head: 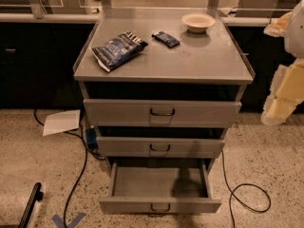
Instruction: Close bottom drawer
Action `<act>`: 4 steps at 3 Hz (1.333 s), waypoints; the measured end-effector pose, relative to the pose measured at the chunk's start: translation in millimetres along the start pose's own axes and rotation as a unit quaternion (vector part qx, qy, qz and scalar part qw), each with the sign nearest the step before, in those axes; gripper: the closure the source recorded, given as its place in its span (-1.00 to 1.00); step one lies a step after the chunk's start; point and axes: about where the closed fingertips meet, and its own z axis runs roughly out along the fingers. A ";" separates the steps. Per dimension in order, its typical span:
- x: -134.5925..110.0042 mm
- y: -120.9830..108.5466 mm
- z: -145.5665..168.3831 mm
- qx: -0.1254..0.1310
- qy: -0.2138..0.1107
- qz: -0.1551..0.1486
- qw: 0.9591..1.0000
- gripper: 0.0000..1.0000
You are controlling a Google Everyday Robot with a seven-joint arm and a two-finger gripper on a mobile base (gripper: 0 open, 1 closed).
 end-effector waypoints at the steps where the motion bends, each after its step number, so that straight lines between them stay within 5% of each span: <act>1: 0.0 0.0 0.0 0.000 0.000 0.000 1.000 -1.00; 2: 2.1 7.8 7.9 0.003 -0.008 0.014 1.000 -1.00; 4: -1.8 87.0 61.2 -0.022 -0.035 0.072 0.997 -1.00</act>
Offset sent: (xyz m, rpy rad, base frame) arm -0.0104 0.0008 -0.0306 0.0623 -0.0018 -0.0546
